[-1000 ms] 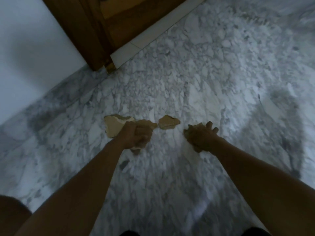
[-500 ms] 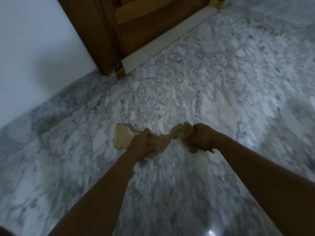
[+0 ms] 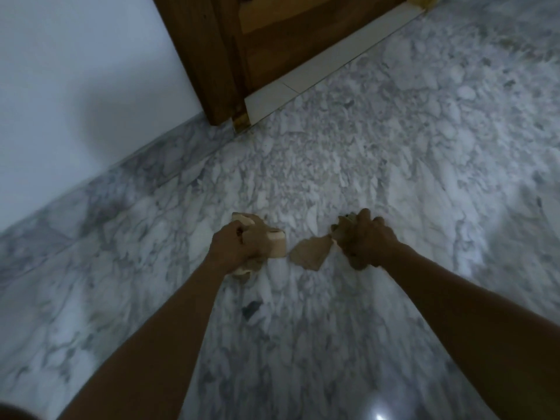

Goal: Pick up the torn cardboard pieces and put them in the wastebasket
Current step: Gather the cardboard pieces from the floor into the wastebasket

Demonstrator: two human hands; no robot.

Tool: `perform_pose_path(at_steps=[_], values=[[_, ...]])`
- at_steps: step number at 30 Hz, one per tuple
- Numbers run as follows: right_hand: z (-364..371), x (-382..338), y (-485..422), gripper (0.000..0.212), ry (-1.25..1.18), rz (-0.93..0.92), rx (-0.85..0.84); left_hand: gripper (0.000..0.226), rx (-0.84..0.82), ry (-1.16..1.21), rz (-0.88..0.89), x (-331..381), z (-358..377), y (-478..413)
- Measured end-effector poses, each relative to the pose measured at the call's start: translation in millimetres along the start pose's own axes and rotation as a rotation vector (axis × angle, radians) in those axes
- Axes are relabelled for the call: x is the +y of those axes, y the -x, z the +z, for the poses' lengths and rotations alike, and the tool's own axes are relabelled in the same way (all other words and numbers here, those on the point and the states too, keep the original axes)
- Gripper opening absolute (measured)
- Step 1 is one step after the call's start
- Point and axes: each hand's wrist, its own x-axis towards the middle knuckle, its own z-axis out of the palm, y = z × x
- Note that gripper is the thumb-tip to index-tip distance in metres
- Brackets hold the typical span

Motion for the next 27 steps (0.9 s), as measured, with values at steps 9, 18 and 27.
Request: perform_pose_path(at_steps=[9,18,27], values=[[-45.6,-23.3,7.9,0.023,-0.154,-0.273,-0.095,0.103,0.154,-0.372,-0.164,-11.7,16.9,-10.2],[28.0,-63.9,16.0,0.074,0.426,-0.307,-0.068,0.110,0.048,-0.088,-0.227,-7.9,13.0,-16.4],[39.9,-38.7,33.8,0.077,0.024,-0.280,0.009,0.087,0.064,-0.245,-0.213,-7.5,-5.3,-14.3]])
